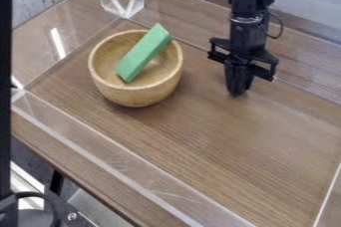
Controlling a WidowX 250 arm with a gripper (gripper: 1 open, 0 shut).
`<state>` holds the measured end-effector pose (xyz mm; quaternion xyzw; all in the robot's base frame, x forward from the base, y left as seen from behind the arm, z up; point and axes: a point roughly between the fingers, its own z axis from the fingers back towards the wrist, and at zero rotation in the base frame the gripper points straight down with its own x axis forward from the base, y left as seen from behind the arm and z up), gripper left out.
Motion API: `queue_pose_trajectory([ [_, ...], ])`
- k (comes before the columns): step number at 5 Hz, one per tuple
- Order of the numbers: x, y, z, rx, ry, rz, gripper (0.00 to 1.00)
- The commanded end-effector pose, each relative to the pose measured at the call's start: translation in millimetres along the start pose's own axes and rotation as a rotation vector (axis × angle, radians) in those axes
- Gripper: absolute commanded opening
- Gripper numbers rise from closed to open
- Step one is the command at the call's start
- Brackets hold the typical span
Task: Remove the green block from inside the brown bowl and put it on the table
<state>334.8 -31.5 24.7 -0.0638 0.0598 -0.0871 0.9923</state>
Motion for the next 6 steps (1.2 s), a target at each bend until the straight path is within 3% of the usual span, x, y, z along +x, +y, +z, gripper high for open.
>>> queue_pose_trajectory([
  [1, 7.2, -2.6, 24.4, 0.011, -0.077, -0.017, 0.00],
  [6, 3.5, 11.5, 8.8, 0.009, -0.052, 0.035, 0.00],
])
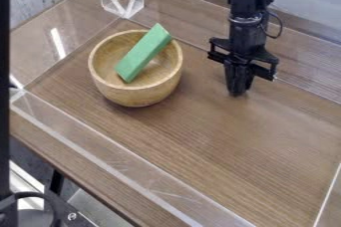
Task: Remove the green block from inside the brown bowl and put it on the table
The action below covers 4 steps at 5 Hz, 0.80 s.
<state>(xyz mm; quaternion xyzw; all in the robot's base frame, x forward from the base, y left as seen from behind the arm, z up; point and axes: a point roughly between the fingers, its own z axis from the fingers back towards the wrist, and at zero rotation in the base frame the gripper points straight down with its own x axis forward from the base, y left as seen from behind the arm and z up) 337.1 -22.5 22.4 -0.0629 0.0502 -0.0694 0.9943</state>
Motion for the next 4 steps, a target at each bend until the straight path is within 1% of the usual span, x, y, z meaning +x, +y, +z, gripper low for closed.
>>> queue_pose_trajectory([
  [1, 2.1, 4.6, 6.6, 0.007, -0.026, 0.010, 0.00],
  [4, -0.7, 12.4, 0.6, 0.007, -0.011, 0.039, 0.00],
])
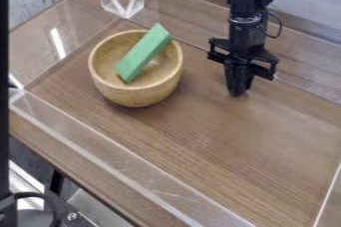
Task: Remove the green block from inside the brown bowl and put it on the table
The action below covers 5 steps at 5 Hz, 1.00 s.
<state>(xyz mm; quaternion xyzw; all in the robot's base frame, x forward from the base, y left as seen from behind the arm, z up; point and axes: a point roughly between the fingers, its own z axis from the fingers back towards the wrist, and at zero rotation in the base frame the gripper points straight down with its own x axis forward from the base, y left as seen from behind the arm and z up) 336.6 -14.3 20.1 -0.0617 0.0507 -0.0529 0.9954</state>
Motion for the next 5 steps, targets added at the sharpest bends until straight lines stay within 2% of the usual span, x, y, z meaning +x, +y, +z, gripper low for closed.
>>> queue_pose_trajectory([
  [1, -0.1, 6.3, 1.3, 0.005, -0.006, 0.016, 0.00],
  [5, -4.3, 15.3, 1.0, 0.005, 0.013, 0.052, 0.00],
])
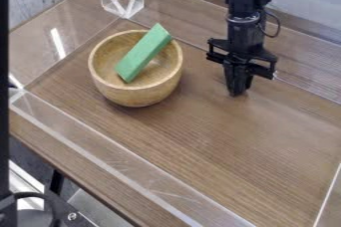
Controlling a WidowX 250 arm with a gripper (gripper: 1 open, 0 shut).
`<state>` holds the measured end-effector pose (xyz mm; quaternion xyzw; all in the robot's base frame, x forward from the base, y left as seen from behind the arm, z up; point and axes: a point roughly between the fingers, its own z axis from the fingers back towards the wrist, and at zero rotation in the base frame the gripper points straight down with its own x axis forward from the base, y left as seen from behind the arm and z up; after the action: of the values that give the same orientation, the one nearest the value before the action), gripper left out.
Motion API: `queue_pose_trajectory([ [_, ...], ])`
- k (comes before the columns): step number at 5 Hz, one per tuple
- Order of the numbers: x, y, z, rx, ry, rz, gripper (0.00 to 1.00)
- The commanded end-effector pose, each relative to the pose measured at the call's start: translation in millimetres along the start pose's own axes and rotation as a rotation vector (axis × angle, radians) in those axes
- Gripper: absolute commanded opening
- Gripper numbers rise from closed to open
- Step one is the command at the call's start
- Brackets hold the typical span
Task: Remove the green block from inside the brown bowl and put it on the table
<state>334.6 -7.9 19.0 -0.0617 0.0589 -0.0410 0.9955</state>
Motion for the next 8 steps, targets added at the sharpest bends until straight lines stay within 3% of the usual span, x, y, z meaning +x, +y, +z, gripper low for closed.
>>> queue_pose_trajectory([
  [1, -2.6, 11.3, 1.7, 0.007, 0.003, 0.036, 0.00],
  [2, -4.1, 13.3, 2.2, 0.007, 0.007, 0.044, 0.00],
  [3, -5.6, 15.1, 2.5, 0.008, 0.011, 0.053, 1.00],
  [5, -10.7, 16.2, 14.3, 0.001, -0.003, 0.064, 1.00],
  [6, -13.1, 15.4, 30.5, -0.006, -0.040, 0.055, 1.00],
  [8, -25.1, 25.9, 80.0, -0.009, -0.153, 0.065, 1.00],
])
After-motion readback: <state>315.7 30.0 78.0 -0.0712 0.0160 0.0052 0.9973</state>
